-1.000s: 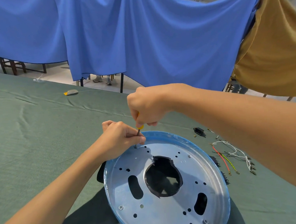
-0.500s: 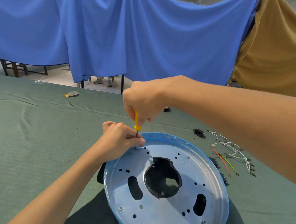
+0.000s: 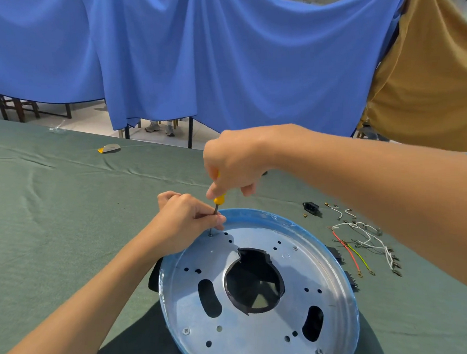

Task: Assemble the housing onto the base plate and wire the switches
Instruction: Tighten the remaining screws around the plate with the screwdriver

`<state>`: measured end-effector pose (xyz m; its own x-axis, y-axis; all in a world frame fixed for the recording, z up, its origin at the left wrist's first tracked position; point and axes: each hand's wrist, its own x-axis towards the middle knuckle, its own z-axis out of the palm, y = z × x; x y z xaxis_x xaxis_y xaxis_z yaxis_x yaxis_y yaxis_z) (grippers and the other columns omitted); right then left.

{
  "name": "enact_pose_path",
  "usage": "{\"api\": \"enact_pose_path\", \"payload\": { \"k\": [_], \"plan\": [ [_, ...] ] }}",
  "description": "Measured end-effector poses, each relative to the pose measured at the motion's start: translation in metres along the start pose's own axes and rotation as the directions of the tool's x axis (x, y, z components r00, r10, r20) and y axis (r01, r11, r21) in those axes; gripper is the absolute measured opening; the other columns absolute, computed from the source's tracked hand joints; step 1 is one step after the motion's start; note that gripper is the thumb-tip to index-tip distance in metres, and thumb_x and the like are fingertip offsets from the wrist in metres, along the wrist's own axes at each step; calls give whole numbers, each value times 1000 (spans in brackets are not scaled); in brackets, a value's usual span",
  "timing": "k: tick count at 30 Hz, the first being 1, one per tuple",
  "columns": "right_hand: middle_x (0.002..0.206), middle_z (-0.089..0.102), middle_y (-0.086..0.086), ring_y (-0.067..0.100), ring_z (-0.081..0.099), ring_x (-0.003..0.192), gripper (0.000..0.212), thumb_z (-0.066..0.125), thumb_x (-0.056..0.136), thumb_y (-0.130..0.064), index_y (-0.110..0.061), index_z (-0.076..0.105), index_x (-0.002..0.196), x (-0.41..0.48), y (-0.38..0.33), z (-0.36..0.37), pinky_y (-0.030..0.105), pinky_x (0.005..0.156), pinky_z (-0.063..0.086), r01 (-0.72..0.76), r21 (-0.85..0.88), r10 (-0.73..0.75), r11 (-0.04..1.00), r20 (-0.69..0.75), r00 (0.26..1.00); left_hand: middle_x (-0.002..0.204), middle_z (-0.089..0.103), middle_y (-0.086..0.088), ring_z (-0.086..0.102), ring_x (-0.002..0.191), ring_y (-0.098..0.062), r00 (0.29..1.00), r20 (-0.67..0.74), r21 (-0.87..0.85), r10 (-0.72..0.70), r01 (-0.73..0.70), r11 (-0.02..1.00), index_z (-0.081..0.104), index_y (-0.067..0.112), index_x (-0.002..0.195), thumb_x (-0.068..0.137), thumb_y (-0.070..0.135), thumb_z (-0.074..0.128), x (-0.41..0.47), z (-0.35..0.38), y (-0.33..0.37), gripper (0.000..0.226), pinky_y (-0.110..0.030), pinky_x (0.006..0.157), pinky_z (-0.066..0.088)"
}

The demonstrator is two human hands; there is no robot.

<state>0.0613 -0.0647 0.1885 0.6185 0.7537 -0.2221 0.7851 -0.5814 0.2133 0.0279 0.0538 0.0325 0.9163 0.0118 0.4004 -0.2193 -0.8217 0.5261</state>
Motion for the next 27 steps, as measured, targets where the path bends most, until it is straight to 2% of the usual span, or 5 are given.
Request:
{"api": "enact_pose_path", "payload": {
  "k": [3,10,18,23,27],
  "plan": [
    [46,63,-8,-5,58,42,9,68,89,-27,-18,68,85,-4,-1,-7,13,30,37,92,-134,-99,987,-42,994,70,71,-5,55,79,-7,1000,-15,6,15,-15,1000,66,47,70,93,47,57,0,0,-1,25,-22,90,14],
    [39,55,-4,12,51,35,36,44,92,-8,-10,56,59,12,-12,5,12,30,33,-23,-156,17,988,-43,999,71,73,21,63,88,-1,976,-216,-109,18,-42,993,62,57,63,74,38,79,-4,-3,3,27,-29,97,21],
    [41,58,-10,11,68,56,14,67,89,-30,-16,68,85,4,-3,1,13,38,40,60,-79,-65,995,-59,996,78,74,22,58,86,2,988,-156,-79,12,-24,997,62,58,64,79,40,75,-1,-4,3,27,-30,95,20],
    [54,60,-7,4,53,60,29,63,89,-21,-21,49,64,10,-4,9,24,51,44,110,-178,-123,978,-63,990,74,75,9,59,80,-8,994,-104,-27,19,-22,999,76,37,76,87,39,70,-2,-6,3,13,-29,91,18],
    [53,66,-4,15,63,62,31,52,93,-18,-11,61,65,19,-8,12,22,50,44,14,-110,-16,994,-14,1000,58,66,21,52,66,3,999,-42,-153,-3,-3,988,72,44,65,80,35,78,4,-12,4,19,-34,99,22]
  ]
}}
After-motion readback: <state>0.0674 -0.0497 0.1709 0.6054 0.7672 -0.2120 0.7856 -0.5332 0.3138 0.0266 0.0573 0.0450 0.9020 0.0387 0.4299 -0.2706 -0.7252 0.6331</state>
